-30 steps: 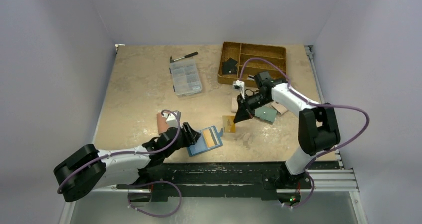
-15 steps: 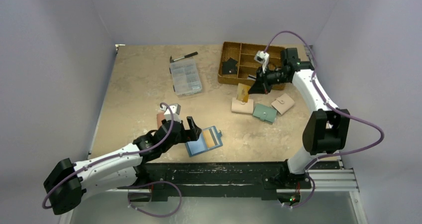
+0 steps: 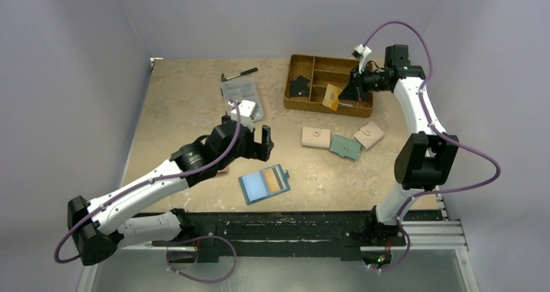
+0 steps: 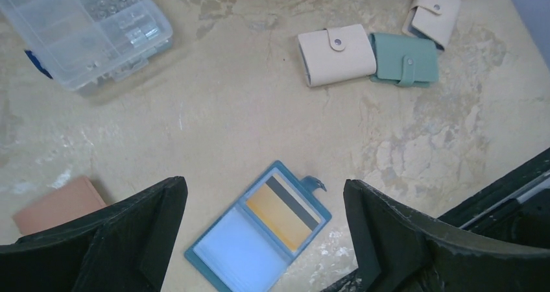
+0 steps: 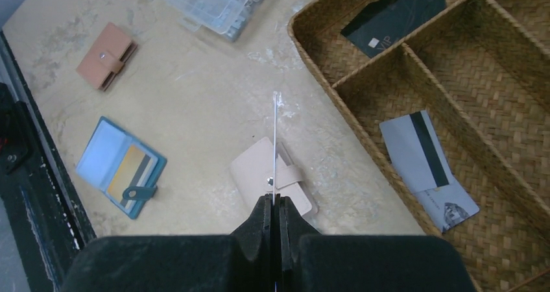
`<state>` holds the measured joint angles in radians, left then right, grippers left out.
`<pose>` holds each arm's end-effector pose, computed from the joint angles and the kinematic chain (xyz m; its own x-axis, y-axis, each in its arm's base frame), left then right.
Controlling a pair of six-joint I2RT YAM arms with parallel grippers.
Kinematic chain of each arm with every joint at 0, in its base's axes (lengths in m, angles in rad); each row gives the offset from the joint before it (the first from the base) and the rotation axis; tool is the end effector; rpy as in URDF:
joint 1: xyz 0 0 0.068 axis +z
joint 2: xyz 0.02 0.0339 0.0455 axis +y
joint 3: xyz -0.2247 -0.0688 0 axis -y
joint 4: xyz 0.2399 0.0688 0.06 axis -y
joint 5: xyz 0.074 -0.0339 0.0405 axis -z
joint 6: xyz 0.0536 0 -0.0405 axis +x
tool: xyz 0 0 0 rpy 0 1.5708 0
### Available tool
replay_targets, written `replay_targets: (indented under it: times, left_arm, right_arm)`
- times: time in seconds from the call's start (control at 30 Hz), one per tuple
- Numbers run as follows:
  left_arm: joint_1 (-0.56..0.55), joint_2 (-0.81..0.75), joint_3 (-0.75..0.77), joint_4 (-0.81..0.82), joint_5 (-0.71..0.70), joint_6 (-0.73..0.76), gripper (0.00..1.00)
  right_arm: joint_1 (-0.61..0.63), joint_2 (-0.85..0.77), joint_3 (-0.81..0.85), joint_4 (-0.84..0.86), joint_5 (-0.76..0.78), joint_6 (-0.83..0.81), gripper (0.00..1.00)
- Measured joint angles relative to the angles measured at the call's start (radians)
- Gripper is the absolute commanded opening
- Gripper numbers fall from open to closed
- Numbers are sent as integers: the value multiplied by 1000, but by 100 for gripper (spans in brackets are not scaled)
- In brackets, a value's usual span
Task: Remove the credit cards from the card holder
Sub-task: Place the credit card in the storage box.
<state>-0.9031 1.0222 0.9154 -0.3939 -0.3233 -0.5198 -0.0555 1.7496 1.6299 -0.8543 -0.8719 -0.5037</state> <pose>0.1727 -0.1915 0.2794 -0.5421 -0.0732 -0.8371 0.3488 0.8867 -0.3034 0.3680 0.0207 0.2758 -0.5332 -0.2814 -0.7978 -0.7436 0.6056 0.2833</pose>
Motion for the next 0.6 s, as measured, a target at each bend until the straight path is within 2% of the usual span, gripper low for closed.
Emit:
replay_targets:
  times: [0.1,0.2,0.37,0.6]
  left_arm:
    - [1,98,93,-56,-2,99,99]
    - [1,162,124,-76,-11,179,99]
    - [4,210,85,-54,-50,296,99]
    - [6,275,62,-2,-72,355,99]
  right_arm:
    - [-7,12,35,2,12,13,0]
    - [-12,32,72,3,22,25,0]
    - [-23,73,129,16,35,55,0]
    - [-37,146,166,60,48,105,0]
